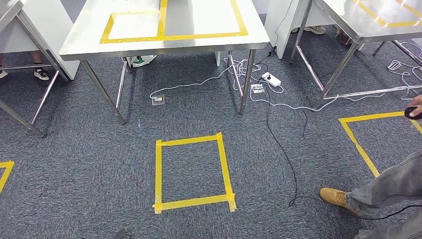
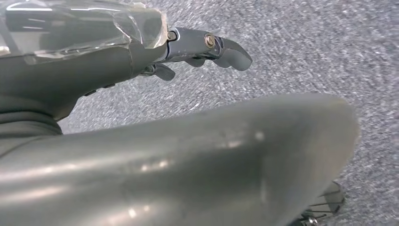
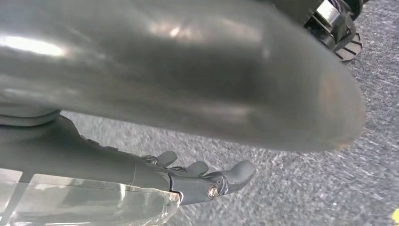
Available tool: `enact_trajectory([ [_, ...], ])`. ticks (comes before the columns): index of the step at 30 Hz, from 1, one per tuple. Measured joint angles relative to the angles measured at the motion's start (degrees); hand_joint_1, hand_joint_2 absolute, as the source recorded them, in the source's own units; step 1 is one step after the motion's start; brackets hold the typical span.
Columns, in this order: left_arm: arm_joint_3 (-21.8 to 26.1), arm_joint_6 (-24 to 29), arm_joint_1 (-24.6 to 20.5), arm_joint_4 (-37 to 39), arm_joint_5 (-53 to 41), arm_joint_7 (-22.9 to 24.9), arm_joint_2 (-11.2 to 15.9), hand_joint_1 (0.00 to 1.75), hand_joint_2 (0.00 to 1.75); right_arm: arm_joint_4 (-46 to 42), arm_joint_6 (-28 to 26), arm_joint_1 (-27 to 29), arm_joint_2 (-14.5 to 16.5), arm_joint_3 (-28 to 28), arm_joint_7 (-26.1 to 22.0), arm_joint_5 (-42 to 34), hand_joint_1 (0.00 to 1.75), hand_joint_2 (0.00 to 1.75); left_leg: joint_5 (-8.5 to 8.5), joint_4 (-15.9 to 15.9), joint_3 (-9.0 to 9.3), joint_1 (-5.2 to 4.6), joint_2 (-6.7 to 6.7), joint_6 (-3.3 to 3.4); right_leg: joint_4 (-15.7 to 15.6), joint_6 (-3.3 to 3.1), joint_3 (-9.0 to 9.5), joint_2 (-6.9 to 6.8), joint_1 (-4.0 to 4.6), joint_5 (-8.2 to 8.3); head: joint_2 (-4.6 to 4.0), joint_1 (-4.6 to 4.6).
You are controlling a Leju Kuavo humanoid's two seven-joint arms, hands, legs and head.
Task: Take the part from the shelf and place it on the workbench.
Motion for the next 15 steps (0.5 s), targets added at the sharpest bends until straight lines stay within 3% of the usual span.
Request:
enact_trajectory([
  [4,-2.6,0.5,0.8,-0.8,0.1,0.2,2.4,0.0,0.0,0.2,-0.1,0.9,-1.9,0.7,-1.4,0.4,0.0,0.0,-0.01,0.0,-0.01,0.0,0.0,0.0,0.0,0.0,0.0,0.0,0.01,0.0,0.0,0.01],
  [8,-3.0,4.6,3.6,-3.2,2.9,2.7,7.2,0.0,1.75,2.3,-5.9,2.7,-5.7,-0.6,-1.8,-3.0,0.0,0.0,-0.03,0.0,-0.08,0.0,0.01,-0.02,0.0,0.0,-0.07,0.01,0.01,-0.02,0.0,0.0],
  [11,-1.7,4.9,6.4,-6.6,6.4,2.8,9.5,0.0,1.75,5.3,-7.9,3.6,-8.0,-3.0,-5.2,-6.0,0.0,0.0,-0.04,0.0,-0.21,0.0,0.02,-0.02,0.0,-0.01,-0.2,0.01,0.01,-0.02,0.0,0.0],
  [15,0.0,0.7,8.8,-11.7,7.3,1.8,9.6,0.0,1.75,10.9,-5.5,2.6,-8.3,-4.6,-10.8,-7.2,0.0,0.0,-0.03,0.0,-0.24,0.0,0.0,-0.02,0.0,-0.01,-0.26,-0.01,0.01,-0.01,0.0,0.01],
])
